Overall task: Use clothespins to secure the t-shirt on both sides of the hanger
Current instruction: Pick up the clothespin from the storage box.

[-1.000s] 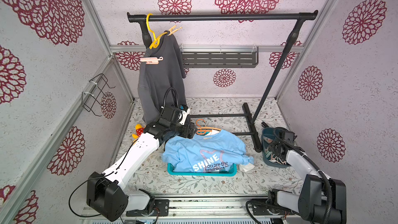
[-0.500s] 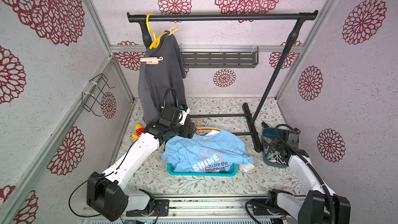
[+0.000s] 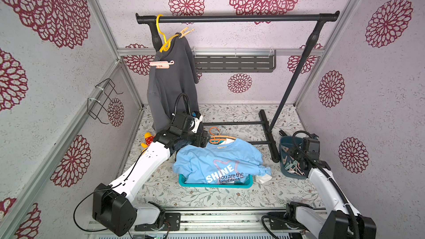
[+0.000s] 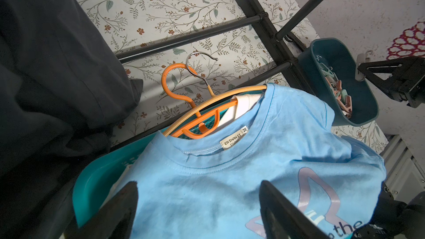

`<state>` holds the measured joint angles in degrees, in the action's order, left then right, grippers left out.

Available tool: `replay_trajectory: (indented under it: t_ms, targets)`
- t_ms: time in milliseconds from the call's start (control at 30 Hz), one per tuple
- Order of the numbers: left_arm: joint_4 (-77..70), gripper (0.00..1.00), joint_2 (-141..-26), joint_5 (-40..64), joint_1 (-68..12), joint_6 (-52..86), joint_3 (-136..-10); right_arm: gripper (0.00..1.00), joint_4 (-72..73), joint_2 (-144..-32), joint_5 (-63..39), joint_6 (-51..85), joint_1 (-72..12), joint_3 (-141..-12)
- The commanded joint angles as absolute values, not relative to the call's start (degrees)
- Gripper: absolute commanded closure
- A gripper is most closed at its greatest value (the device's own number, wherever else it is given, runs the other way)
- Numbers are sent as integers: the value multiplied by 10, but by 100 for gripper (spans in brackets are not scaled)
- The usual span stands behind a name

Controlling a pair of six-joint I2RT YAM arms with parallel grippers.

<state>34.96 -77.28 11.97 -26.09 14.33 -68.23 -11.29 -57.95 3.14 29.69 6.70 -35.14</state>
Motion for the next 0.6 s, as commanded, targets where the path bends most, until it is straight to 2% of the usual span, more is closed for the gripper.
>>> replay_trajectory:
  t_ms: [0, 267, 400, 567]
  targets:
    - [328, 15, -759, 136, -258, 143, -672, 74, -87, -550, -4, 311, 33, -373]
    - [297, 15, -741, 150, -259, 160, -661, 73, -40, -509, -7, 356, -100, -389]
    - [260, 15, -724, 185, -265, 185, -648, 73, 43, -503, -25, 414, -157, -374]
    - [172, 16, -695, 177, -299, 215, -604, 72, 130, -512, -6, 443, -238, -380]
